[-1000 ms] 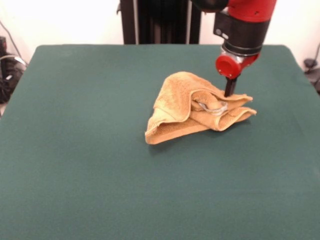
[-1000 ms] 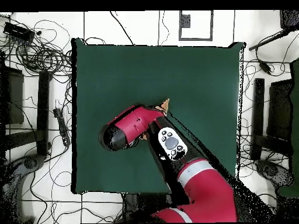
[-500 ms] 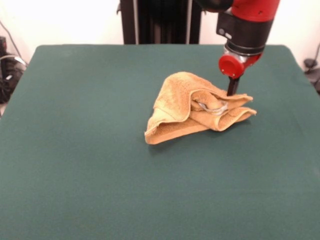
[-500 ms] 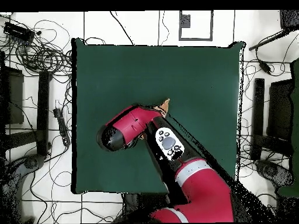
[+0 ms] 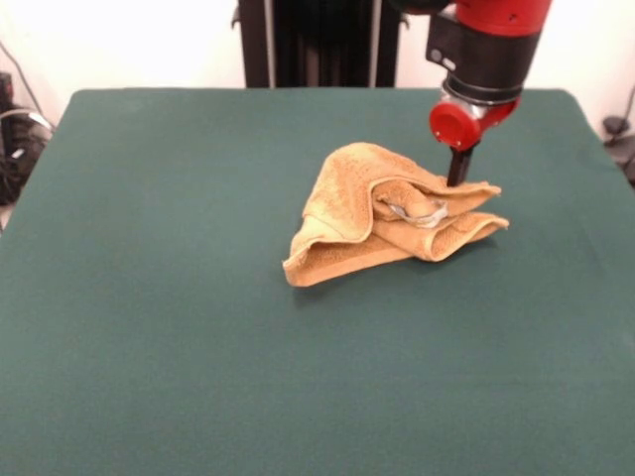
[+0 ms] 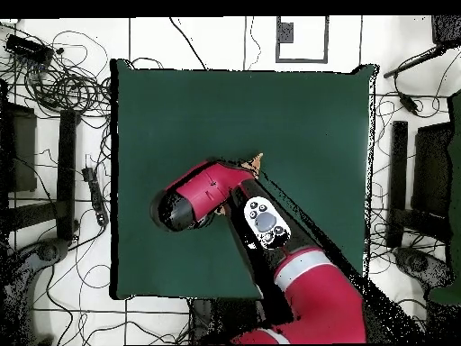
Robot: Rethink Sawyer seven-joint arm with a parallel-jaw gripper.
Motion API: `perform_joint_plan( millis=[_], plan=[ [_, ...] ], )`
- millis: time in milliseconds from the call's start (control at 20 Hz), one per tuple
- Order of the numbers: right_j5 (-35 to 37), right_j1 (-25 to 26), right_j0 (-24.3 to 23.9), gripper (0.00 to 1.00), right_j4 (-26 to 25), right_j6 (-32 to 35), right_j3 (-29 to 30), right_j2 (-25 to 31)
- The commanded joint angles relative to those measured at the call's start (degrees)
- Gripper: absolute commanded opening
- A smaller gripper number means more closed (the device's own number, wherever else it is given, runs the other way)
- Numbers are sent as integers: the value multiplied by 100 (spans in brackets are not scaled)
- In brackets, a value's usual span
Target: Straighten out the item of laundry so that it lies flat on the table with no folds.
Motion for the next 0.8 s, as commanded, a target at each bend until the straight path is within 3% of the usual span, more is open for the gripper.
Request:
perform_joint_plan(
  millis=[50, 200, 800],
  plan=[
    [535, -19, -89, 0, 90, -1231, 214, 392],
    [359, -30, -20, 0, 45, -891, 187, 278],
    [593, -2, 6, 0, 107, -1172, 72, 381]
  ],
)
